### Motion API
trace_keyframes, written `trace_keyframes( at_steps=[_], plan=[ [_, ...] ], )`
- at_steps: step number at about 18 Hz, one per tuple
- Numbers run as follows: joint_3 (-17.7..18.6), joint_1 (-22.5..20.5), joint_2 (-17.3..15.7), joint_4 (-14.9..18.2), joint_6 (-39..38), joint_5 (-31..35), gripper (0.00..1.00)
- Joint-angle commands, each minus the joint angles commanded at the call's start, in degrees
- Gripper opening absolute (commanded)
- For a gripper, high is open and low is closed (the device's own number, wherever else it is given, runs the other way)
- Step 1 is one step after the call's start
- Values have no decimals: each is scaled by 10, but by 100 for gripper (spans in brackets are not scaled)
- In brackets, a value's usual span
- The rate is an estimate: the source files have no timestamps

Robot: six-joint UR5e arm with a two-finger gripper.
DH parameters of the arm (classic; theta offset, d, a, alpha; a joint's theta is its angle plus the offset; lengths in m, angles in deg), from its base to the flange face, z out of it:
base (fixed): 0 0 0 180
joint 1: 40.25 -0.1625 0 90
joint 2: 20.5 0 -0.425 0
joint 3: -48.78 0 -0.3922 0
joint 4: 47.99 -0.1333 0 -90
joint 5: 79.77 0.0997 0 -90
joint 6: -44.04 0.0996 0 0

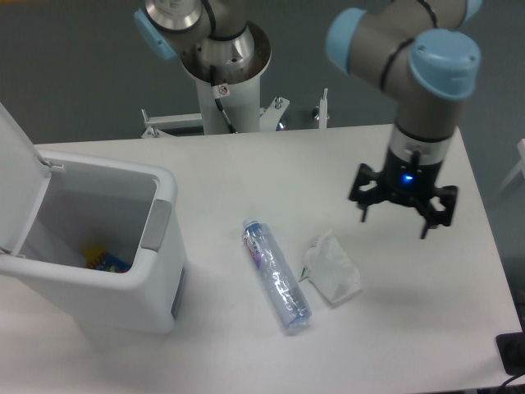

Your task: Open the trash can

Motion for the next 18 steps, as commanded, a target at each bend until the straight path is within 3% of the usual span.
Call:
trace_keyframes(
  at_steps=[4,7,9,18],
  plan=[
    [1,-29,21,0,56,2,100],
    [14,-29,24,-1,84,3,100],
    [32,-23,23,-9,87,45,100],
    [51,-19,19,-7,128,68,100]
  ],
)
